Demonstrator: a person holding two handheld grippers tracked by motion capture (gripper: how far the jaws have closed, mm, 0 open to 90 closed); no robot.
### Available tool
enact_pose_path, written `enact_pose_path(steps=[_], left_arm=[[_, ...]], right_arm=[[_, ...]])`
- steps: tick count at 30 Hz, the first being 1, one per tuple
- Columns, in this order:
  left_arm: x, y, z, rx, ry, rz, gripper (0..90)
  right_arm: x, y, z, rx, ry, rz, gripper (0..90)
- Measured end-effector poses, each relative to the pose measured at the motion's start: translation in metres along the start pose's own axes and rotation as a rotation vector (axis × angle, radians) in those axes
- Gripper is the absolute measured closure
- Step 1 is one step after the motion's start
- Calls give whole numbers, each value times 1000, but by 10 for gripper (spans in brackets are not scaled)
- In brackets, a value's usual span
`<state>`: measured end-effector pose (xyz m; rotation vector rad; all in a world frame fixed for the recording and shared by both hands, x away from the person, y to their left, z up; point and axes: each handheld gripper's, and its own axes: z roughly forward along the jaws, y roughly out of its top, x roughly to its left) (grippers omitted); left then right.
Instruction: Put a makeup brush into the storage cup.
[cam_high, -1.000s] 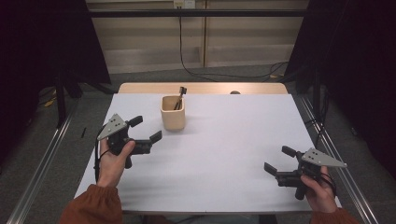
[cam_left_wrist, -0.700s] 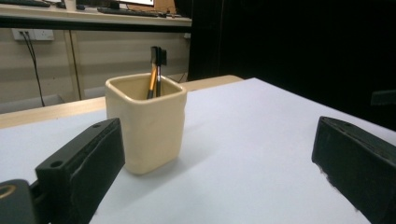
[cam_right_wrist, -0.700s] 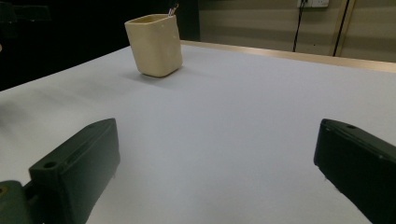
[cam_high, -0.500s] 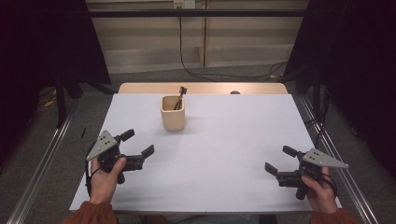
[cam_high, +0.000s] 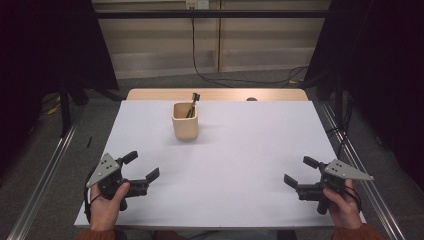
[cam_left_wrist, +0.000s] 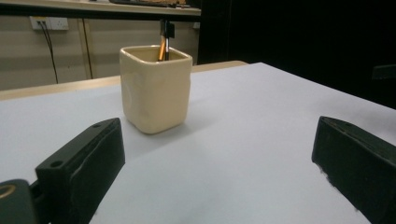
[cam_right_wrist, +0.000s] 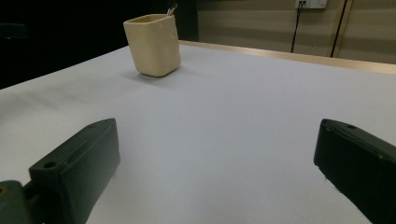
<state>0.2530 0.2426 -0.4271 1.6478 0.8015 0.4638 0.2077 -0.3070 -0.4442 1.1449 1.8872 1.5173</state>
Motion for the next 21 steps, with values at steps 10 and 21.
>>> enact_pose_path(steps=[10,21], left_arm=[[-5,-12,-6,-27,2,-15,26],[-3,-8,-12,-50,3,-15,25]], right_arm=[[0,0,-1,-3,4,-10,0],[-1,1,-1,-7,13,-4,0]])
